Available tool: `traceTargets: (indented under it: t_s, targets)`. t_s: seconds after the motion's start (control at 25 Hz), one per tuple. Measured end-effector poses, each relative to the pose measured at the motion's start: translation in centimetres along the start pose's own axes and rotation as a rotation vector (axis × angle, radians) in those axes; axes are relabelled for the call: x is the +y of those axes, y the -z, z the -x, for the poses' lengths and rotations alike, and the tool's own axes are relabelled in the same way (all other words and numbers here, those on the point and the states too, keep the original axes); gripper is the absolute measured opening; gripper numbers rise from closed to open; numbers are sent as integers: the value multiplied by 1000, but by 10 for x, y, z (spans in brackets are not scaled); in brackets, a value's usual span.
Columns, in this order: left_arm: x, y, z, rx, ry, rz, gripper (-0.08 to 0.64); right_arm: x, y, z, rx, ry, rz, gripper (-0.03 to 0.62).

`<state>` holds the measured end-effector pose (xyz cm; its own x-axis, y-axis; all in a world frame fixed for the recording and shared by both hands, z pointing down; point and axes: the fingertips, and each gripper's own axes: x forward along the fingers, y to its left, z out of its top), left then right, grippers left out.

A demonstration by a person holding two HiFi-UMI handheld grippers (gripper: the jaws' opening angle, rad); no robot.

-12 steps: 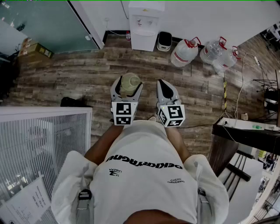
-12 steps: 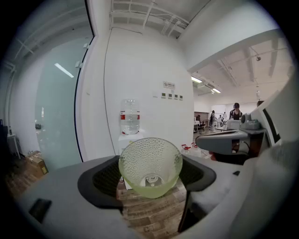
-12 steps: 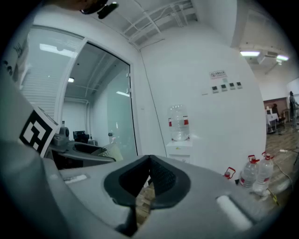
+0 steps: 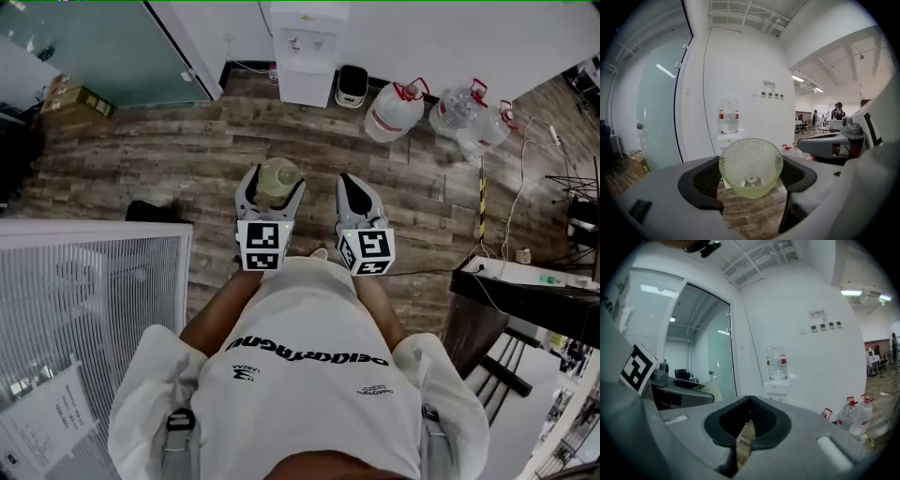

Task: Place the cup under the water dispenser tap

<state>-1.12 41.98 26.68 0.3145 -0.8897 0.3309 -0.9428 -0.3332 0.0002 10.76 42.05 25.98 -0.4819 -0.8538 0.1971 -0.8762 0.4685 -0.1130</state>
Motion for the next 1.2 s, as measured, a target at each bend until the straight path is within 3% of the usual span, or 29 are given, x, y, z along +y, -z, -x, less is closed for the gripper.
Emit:
traceTargets:
  t_s: [0.36, 0.64, 0.92, 1.2]
  targets:
    - [-20, 10, -12, 30, -39, 1, 371, -28, 15, 4, -6, -21, -17, -2]
    - [-14, 17, -42, 71, -25, 9, 371, -50, 17, -19, 14, 0, -32, -2]
    - [27, 7, -107, 73, -14, 78, 371, -71, 9, -82, 43, 13, 8, -2]
    - [88, -20, -192, 61, 36, 47, 371, -79, -20, -190, 54, 17, 15, -2]
